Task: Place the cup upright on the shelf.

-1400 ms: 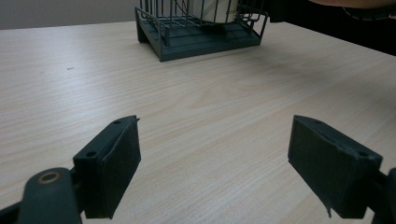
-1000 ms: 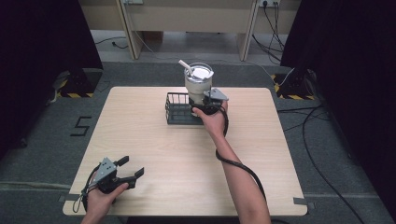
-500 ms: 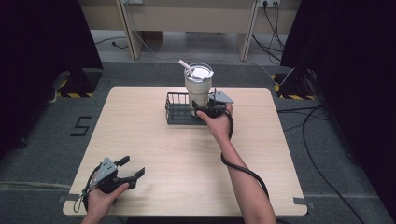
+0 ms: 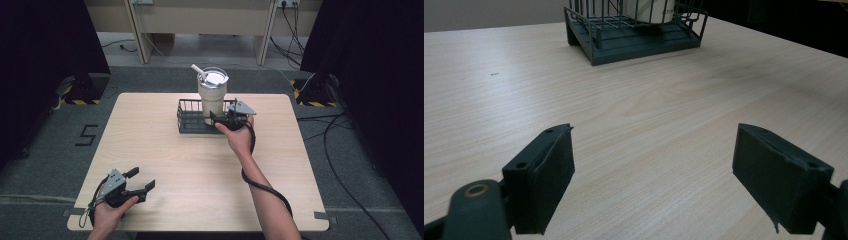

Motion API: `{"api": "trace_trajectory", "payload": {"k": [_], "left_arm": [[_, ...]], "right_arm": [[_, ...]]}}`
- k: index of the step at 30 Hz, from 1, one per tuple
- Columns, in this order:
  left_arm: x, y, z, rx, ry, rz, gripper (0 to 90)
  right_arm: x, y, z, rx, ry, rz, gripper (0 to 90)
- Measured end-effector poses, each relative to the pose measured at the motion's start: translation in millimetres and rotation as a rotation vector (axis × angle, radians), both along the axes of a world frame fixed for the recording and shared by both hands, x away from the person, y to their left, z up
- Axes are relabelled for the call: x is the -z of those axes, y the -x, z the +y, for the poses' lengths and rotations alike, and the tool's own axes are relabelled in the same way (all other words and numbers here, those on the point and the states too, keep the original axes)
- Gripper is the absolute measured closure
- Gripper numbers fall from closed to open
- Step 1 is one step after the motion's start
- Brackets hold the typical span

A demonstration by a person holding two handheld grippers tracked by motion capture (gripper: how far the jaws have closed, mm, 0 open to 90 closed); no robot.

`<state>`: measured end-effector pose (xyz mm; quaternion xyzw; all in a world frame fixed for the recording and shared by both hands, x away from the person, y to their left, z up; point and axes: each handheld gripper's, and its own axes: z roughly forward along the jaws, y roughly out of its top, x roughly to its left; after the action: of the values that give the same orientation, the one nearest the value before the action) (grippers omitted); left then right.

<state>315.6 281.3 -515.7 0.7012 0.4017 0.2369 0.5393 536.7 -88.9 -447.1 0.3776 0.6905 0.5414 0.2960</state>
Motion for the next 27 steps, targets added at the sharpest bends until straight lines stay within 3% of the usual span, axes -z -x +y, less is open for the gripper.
{"api": "trace_trajectory", "payload": {"k": [27], "left_arm": [[1.4,0.5,-0.1,-0.004,-0.004,0.008,16.2]], "right_arm": [[-1.7,37.4,-28.0,-0.004,-0.015,-0.009,14.7]]}}
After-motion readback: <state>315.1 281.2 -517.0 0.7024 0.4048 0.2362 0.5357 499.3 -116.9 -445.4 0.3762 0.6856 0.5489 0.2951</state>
